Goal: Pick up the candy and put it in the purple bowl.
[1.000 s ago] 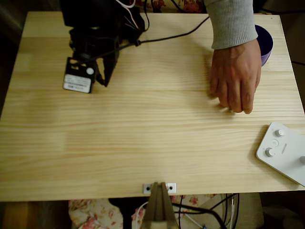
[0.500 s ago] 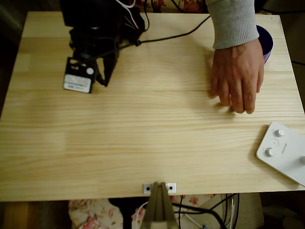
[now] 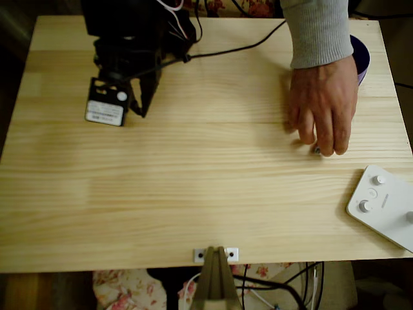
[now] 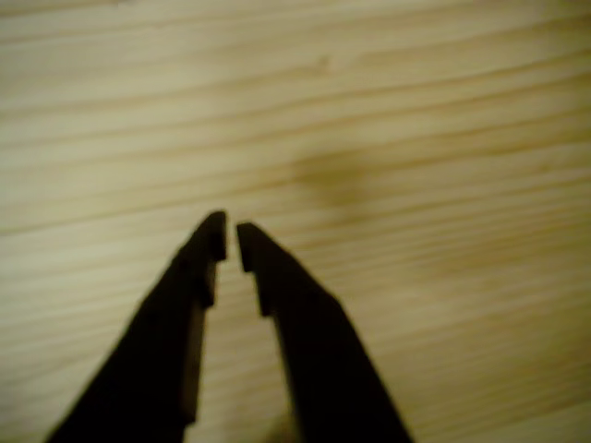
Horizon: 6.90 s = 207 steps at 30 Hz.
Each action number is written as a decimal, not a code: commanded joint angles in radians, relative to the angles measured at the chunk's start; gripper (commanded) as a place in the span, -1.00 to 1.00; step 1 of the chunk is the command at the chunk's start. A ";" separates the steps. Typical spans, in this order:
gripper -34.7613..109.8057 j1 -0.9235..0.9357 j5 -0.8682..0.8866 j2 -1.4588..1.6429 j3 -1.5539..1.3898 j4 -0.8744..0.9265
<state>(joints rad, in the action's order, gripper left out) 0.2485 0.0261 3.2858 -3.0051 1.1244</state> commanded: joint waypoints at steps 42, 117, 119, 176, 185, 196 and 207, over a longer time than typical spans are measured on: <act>-0.53 0.028 0.018 0.014 0.008 -0.021; -0.53 -0.051 -0.078 0.014 0.006 -0.023; -0.53 -0.040 -0.084 0.009 0.014 -0.028; -0.39 -0.965 -0.916 -1.345 1.221 -0.193; -0.33 -1.048 -0.916 -1.539 1.405 -0.172; -0.30 -1.115 -0.913 -1.799 1.646 -0.118; -0.29 -1.175 -0.897 -2.040 1.916 -0.057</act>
<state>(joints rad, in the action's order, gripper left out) -0.9066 -0.8606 1.2272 -1.2318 1.0523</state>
